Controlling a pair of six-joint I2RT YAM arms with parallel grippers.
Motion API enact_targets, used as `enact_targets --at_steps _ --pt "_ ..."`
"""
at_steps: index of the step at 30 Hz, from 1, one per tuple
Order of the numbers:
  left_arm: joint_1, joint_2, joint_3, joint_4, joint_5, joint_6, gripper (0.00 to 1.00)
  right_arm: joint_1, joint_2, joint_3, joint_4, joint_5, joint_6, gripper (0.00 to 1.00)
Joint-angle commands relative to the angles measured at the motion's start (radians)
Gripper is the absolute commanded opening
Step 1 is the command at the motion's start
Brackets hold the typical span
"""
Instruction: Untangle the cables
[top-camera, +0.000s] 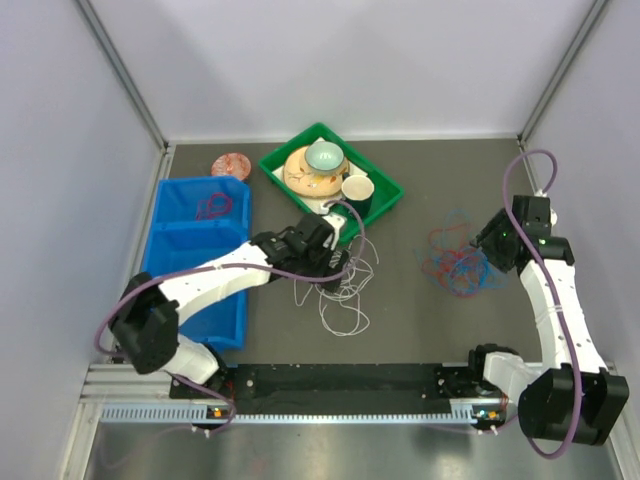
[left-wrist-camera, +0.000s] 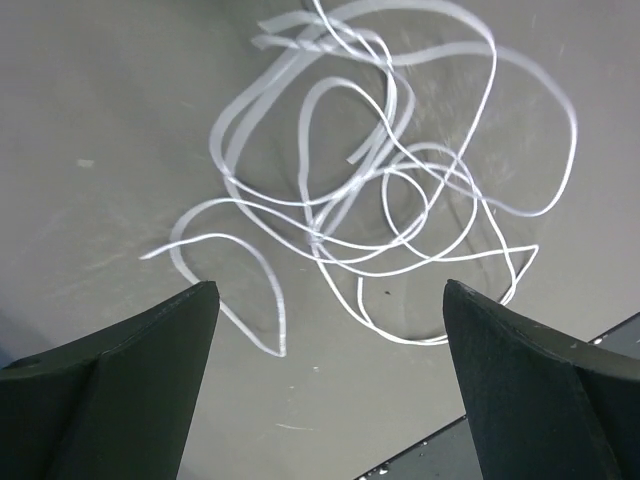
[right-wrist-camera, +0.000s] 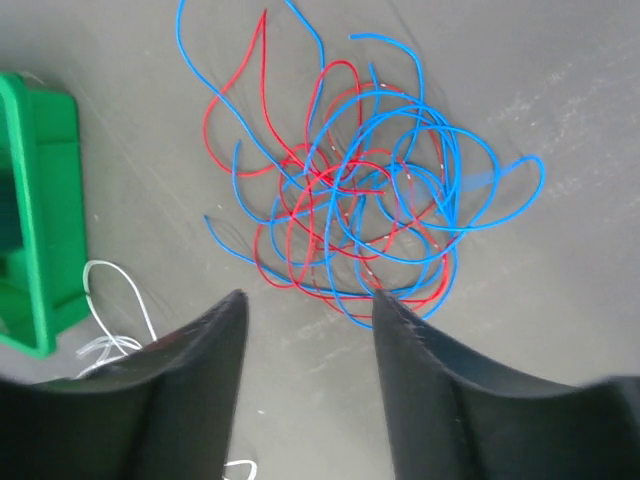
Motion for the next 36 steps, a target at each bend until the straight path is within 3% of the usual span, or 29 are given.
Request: enact_targets --at_steps 1,7,19,21,24,25,28,29,30,36 --pt "-0.065 0.085 0.005 0.031 -0.002 -0.020 0.99 -0.008 0.008 0.000 0.037 -0.018 -0.004 0.61" --pt "-0.094 0.169 -0.012 0.108 0.080 -0.032 0.99 -0.009 0.044 0.012 0.050 -0.033 -0.004 0.71" --pt "-0.123 0.369 0.060 0.220 -0.047 0.019 0.99 -0.008 0.070 0.010 0.065 -0.035 -0.011 0.74" --pt "-0.123 0.372 0.057 0.232 -0.050 0.015 0.91 -0.010 0.072 0.012 0.065 -0.033 -0.012 0.74" --pt "-0.123 0.368 0.049 0.235 -0.062 0.012 0.68 -0.009 0.081 0.020 0.068 -0.033 -0.014 0.74" --pt "-0.123 0.366 0.048 0.235 -0.083 0.009 0.49 -0.008 0.086 0.023 0.070 -0.035 -0.014 0.74" --pt "-0.123 0.364 0.053 0.221 -0.110 0.011 0.24 -0.008 0.103 0.033 0.079 -0.033 -0.014 0.74" --pt "-0.123 0.367 0.059 0.205 -0.126 0.011 0.10 -0.008 0.109 0.036 0.082 -0.033 -0.015 0.74" --pt "-0.123 0.374 0.074 0.195 -0.130 0.014 0.03 -0.008 0.116 0.039 0.085 -0.033 -0.014 0.74" --pt "-0.123 0.320 0.200 0.056 -0.157 0.052 0.00 -0.008 0.127 0.050 0.094 -0.033 -0.012 0.73"
